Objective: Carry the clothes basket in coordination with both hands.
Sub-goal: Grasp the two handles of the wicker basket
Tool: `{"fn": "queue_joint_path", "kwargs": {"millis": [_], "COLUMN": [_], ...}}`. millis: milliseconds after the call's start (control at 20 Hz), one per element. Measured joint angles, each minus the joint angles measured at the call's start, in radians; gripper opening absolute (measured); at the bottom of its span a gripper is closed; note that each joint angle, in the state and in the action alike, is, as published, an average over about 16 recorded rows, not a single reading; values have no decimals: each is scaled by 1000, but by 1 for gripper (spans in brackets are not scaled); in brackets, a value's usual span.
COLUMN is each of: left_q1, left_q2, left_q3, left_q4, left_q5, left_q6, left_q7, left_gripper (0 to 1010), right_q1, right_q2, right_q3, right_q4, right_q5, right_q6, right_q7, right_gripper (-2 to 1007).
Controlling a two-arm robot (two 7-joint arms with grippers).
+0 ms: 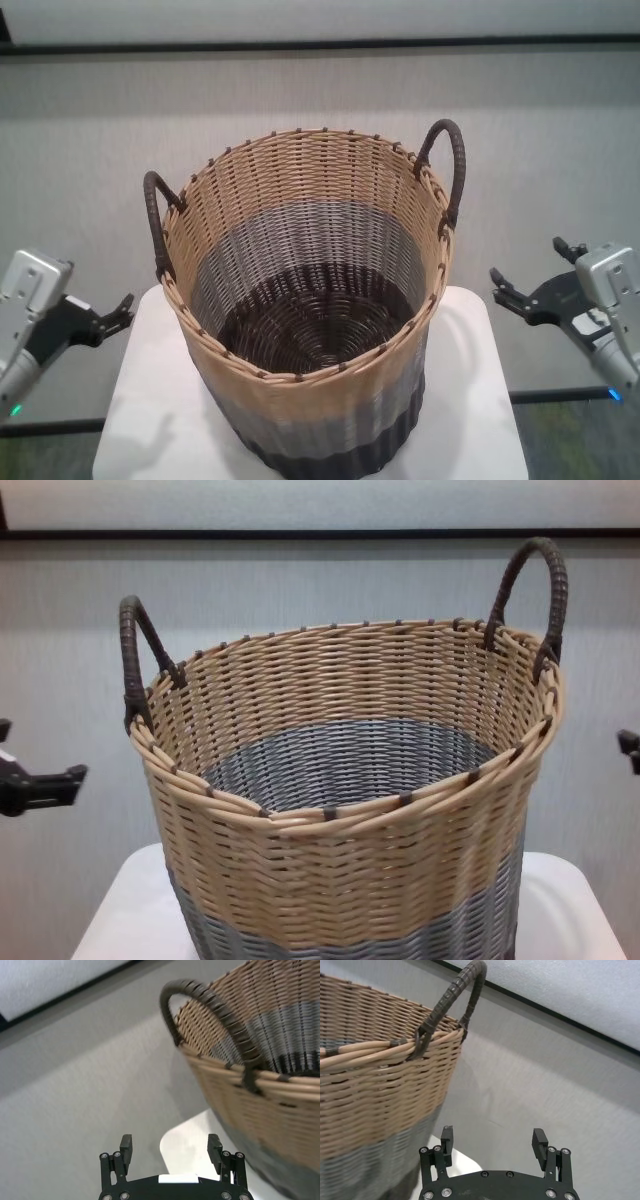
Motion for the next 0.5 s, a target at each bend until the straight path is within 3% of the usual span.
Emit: {"fn": "queue_joint_path", "kwargs": {"millis": [250, 500], "left_q1": [16, 36], "left_q2": [35, 62], "left_q3": [-35, -90], "left_q4": [-38, -86], "left_q5": [-38, -109], "left_q6": [65, 109], "left_q7": [-52, -113], "left_gripper": [1000, 1000], "right_q1": [-20, -39], "right_q2": [33, 60], "right_q3": [31, 78], "right_q4": [-60, -134], "right_q5": [13, 73], "right_q6": [48, 104], "right_q7": [26, 82], "right_gripper": [1003, 1003]}}
